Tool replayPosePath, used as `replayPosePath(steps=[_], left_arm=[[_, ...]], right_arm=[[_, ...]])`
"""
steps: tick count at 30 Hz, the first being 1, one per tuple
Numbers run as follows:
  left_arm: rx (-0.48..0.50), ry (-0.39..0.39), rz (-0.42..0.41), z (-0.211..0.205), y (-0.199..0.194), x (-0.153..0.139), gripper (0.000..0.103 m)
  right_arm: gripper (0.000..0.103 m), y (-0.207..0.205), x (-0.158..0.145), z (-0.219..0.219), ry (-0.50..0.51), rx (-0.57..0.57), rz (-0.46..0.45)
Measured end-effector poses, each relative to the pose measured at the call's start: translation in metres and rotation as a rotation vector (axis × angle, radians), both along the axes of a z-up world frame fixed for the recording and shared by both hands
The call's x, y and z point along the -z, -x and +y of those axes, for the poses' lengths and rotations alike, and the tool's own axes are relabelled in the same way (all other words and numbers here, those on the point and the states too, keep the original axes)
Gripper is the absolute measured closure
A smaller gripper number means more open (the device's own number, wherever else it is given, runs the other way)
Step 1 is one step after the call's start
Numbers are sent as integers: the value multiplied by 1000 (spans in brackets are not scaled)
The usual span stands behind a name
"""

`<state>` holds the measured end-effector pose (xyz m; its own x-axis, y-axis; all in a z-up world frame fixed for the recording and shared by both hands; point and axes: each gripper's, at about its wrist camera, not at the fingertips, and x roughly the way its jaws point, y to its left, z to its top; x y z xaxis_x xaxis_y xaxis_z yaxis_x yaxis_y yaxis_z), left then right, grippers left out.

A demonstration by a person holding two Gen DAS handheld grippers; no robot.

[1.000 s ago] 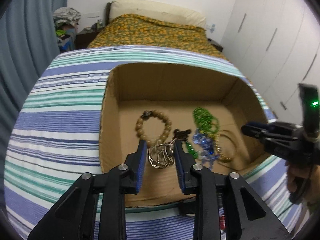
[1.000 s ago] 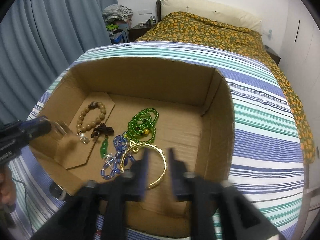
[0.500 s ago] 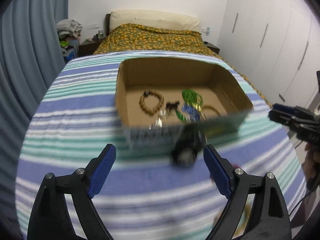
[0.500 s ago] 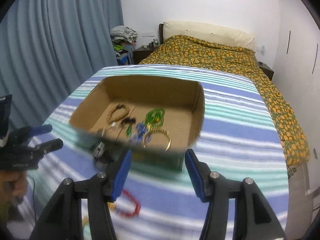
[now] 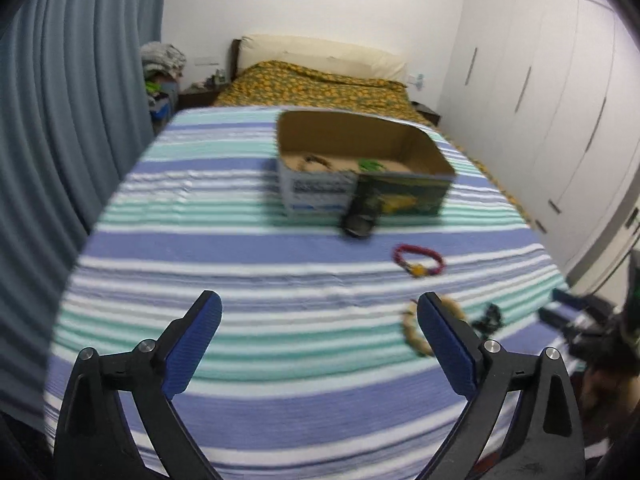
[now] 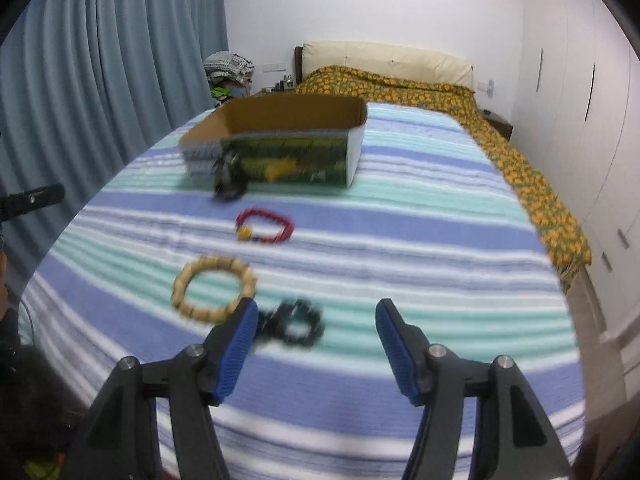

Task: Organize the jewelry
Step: 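Withdraw both open tools from the box toward the bead bracelets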

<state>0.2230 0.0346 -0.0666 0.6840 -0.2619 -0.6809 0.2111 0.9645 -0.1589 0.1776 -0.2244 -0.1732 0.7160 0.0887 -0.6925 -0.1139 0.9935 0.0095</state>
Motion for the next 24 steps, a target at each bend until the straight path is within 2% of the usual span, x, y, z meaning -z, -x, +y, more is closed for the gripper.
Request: replayPosePath(steps=[5, 8, 24], left_arm=[[7, 31, 74, -26, 10, 38, 4], [3, 30, 89, -33, 14, 49, 4], [-17, -11, 63, -51, 3, 60, 4]], right_arm=[[40, 22, 16, 11, -10, -24, 5], [40, 27, 21, 16, -9, -34, -6], [40, 23, 36, 24, -18, -18, 7]])
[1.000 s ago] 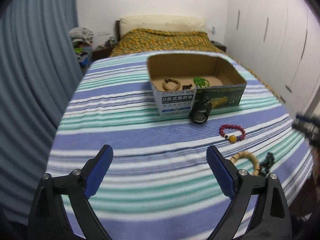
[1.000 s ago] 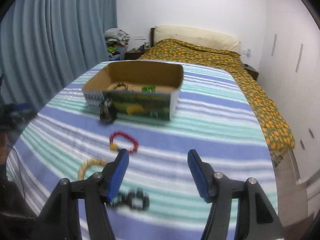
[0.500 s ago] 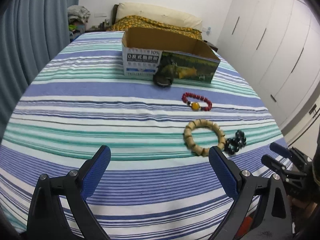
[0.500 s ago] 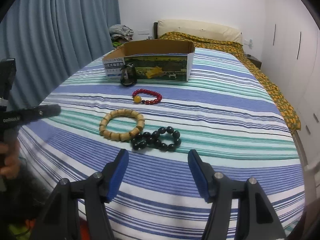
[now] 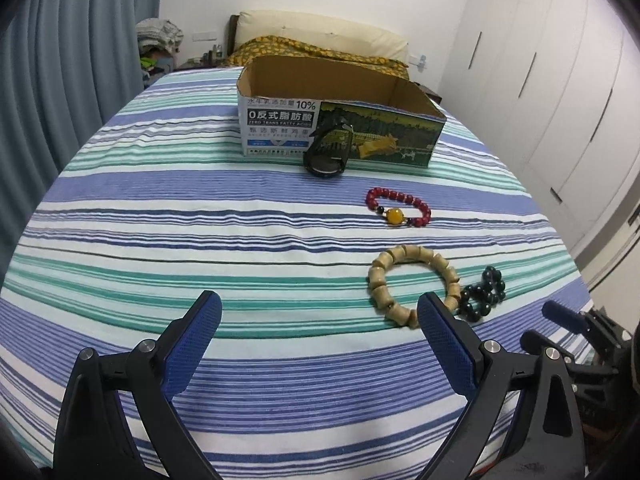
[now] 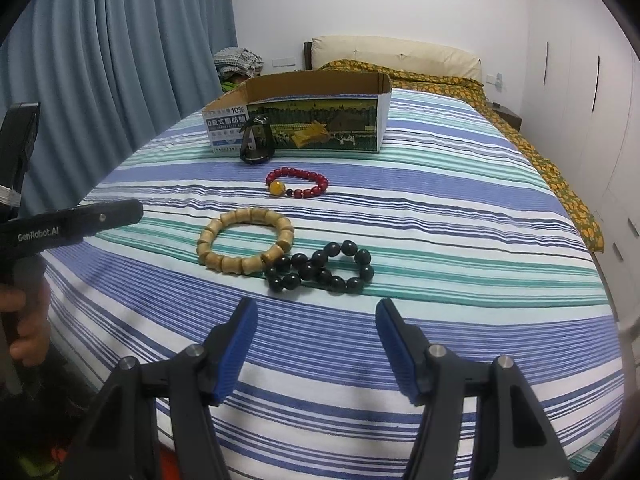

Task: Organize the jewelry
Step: 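Withdraw both open tools from the box toward the bead bracelets, then close the right tool on the black bead bracelet and lift it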

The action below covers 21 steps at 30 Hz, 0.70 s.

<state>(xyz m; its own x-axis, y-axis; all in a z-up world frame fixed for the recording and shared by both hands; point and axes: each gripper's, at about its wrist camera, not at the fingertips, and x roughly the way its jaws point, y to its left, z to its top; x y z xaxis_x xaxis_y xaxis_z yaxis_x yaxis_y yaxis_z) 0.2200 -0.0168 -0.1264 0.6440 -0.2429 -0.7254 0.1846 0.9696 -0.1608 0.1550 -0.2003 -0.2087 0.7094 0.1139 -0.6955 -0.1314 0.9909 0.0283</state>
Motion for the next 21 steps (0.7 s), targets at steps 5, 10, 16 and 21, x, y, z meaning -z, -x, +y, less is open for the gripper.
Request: replayPosePath(steps=[5, 10, 16, 21], left_arm=[[7, -25, 2, -4, -3, 4, 4], [13, -38, 1, -6, -6, 6, 4], [24, -31, 9, -12, -9, 9, 4], [57, -38, 16, -25, -14, 11, 4]], right_arm=[[40, -2, 1, 0, 3, 7, 2], [40, -5, 5, 1, -2, 7, 16], [40, -7, 9, 0, -10, 15, 25], [40, -7, 9, -2, -15, 24, 24]])
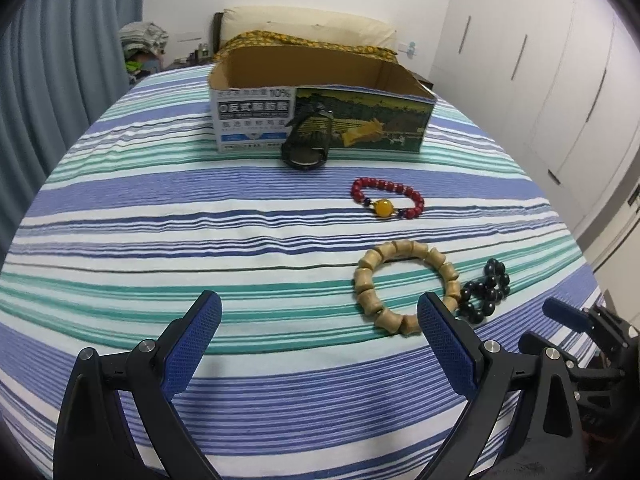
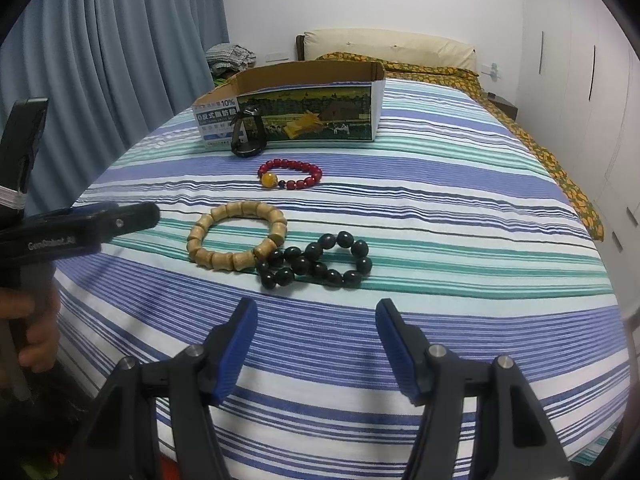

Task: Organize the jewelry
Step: 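Close the right tool on the black bead bracelet and lift it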

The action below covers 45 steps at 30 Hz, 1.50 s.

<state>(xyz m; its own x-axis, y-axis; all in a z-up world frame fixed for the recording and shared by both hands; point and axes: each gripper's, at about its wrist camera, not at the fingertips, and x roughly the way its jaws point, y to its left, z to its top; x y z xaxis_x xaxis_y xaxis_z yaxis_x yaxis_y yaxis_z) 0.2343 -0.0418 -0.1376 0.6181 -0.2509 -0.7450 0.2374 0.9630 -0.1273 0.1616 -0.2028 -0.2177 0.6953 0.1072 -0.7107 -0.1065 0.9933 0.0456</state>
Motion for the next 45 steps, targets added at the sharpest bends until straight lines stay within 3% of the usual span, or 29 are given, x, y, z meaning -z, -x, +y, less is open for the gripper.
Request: replayPosePath(steps=[11, 16, 23, 32, 38, 39, 41, 45], left_arm=[[37, -111, 40, -31, -24, 24, 5], [42, -133, 82, -35, -33, 37, 5], [8, -189, 69, -25, -34, 41, 5], [-89, -161, 88, 23, -31, 46, 4], [-99, -164, 73, 25, -28, 46, 4], [-98, -164, 72, 26, -27, 46, 4], [-97, -156, 73, 27, -27, 46, 4], [-97, -153, 72, 28, -27, 46, 4]], right_arm=[[40, -1, 0, -7, -12, 17, -8], [40, -3, 3, -12, -27, 28, 2], [40, -5, 5, -11, -32, 21, 16], [40, -20, 8, -20, -106, 52, 55], [40, -56, 9, 4, -98, 5, 82], [41, -62, 11, 8, -91, -5, 95], [62, -74, 17, 14, -79, -10, 126], [76, -80, 17, 14, -86, -12, 118]])
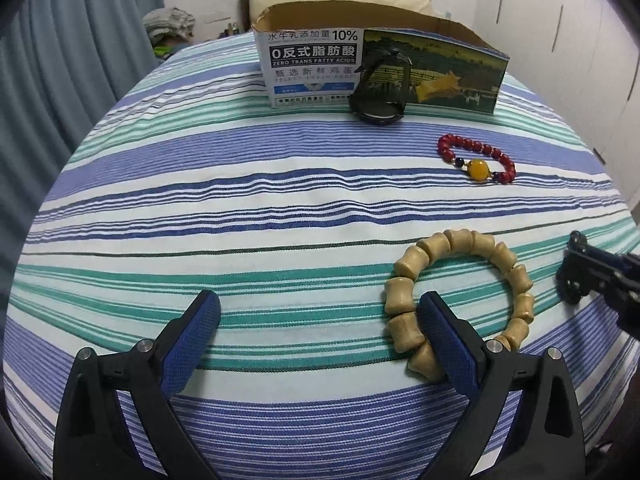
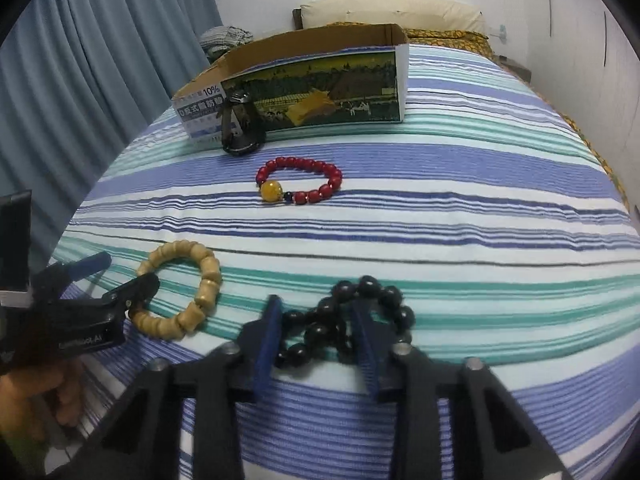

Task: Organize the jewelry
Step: 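Close the right tool on the black bead bracelet and lift it, then grasp the large wooden bead bracelet with the left tool while the right tool holds the black bracelet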

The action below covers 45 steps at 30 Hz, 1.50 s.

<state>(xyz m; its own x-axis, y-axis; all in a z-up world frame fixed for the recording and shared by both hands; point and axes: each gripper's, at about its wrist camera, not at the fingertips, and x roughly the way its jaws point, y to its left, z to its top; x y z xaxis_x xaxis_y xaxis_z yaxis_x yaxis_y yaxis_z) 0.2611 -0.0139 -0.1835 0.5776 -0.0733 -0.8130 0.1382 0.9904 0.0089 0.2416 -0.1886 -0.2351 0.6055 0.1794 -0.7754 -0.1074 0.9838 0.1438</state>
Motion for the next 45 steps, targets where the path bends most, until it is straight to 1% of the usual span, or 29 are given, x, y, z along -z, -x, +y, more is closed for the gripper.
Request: replayPosePath(steps=[1, 3, 6, 10, 13, 15, 16, 17, 19, 22, 24, 26, 27, 29, 33, 37, 38, 39, 40, 41, 42, 43, 44, 45], left_arm=[[0, 1, 0, 0, 0, 0, 3], [0, 3, 0, 0, 0, 0, 3], [0, 3, 0, 0, 1, 0, 3], [0, 2, 0, 0, 0, 0, 3], [2, 1, 2, 0, 0, 1, 2], [6, 1, 8, 0, -1, 1, 1], [9, 1, 11, 0, -1, 1, 1], [10, 0, 12, -1, -1, 1, 1], [11, -2, 15, -1, -1, 1, 1], [4, -2, 25, -1, -1, 2, 0], [-5, -2, 43, -2, -2, 1, 0], [-10, -2, 61, -2, -3, 1, 0], [-9, -3, 64, -2, -3, 1, 0], [4, -1, 74, -1, -4, 1, 0], [17, -3, 66, -1, 1, 1, 0], [35, 0, 72, -6, 6, 0, 2], [54, 5, 71, -10, 8, 0, 3], [68, 0, 62, -13, 11, -1, 9], [80, 1, 52, -15, 14, -2, 14], [96, 10, 41, -18, 18, -4, 26], [106, 15, 38, -20, 19, -6, 43], [119, 22, 32, -22, 21, -8, 55], [127, 30, 27, -23, 22, -10, 84], [129, 40, 29, -23, 21, -11, 90]], right_arm=[[91, 1, -3, -1, 9, 0, -11], [91, 8, -10, -7, 10, -1, -33], [91, 17, -16, -22, 22, 20, -37], [90, 34, -15, -57, 55, 107, -29], [90, 42, -6, -83, 73, 179, -3], [76, 46, -2, -96, 54, 211, 0], [60, 49, -2, -100, 45, 226, -8], [52, 52, -3, -103, 43, 240, -22], [51, 54, -4, -103, 46, 249, -46], [51, 46, -3, -96, 64, 211, -38], [51, 39, 1, -90, 102, 184, -46], [51, 31, 8, -86, 145, 172, -21], [51, 32, 8, -85, 163, 170, -42], [51, 30, 9, -81, 194, 169, -43], [51, 35, 9, -81, 193, 165, -62], [52, 38, 8, -80, 200, 176, -57], [56, 36, 8, -79, 200, 178, -55], [61, 36, 8, -78, 196, 172, -57], [73, 36, 8, -77, 195, 165, -60], [87, 36, 8, -77, 198, 159, -60], [91, 36, 7, -76, 197, 150, -56], [91, 35, 7, -76, 193, 148, -51], [91, 34, 6, -77, 186, 145, -44], [91, 34, 5, -77, 175, 140, -41]])
